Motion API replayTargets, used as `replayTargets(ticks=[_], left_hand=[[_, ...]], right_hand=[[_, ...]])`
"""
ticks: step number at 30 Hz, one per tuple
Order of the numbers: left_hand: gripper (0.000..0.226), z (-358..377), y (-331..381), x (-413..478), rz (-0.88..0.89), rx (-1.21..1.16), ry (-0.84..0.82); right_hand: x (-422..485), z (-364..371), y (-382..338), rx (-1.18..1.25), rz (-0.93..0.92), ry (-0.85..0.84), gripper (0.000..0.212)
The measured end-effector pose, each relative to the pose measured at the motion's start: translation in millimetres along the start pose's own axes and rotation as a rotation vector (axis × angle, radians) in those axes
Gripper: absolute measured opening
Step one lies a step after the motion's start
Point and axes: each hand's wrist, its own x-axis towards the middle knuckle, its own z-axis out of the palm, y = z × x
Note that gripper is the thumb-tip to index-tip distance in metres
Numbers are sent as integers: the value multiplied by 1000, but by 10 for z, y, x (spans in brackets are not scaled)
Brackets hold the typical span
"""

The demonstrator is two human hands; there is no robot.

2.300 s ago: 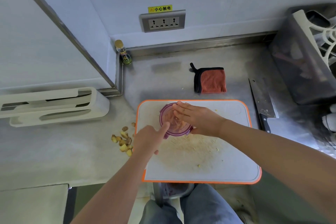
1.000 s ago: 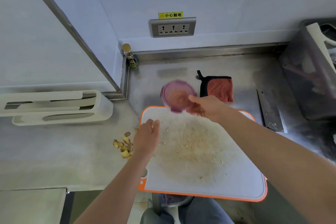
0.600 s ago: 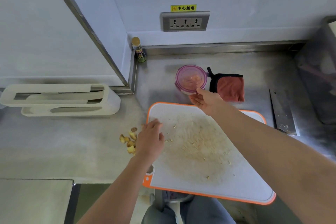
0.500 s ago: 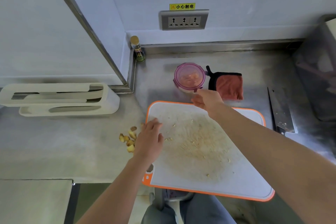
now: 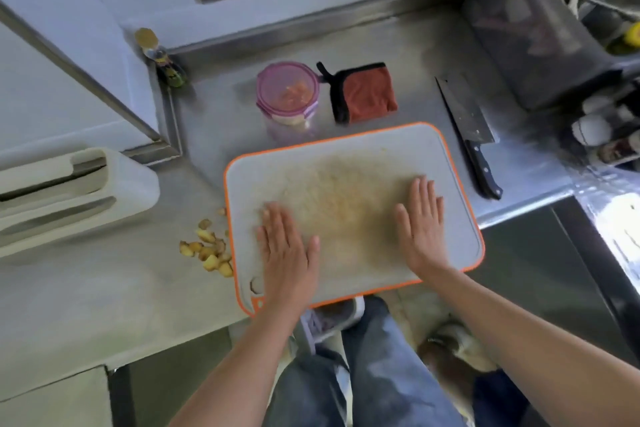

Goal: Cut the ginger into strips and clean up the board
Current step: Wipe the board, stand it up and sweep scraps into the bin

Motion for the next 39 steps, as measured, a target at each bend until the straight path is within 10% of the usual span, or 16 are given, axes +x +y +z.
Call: replayTargets(ticks=[7, 13, 24, 34, 39], left_hand=[[55, -34, 183, -88, 417, -328, -24], [66, -133, -372, -110, 79, -28, 239], [55, -113, -677, -271, 58, 228, 281], [86, -166, -678, -306, 17, 274, 212], [87, -167, -700, -320, 28, 251, 188]], right_hand=[[-237, -19, -435, 393, -309, -161, 59], [-109, 29, -181, 27, 96, -51, 66], [-521, 664, -1336, -318, -657, -161, 57], [-387, 471, -880, -388, -345, -94, 64], [-549, 658, -1118, -393, -730, -236, 59]])
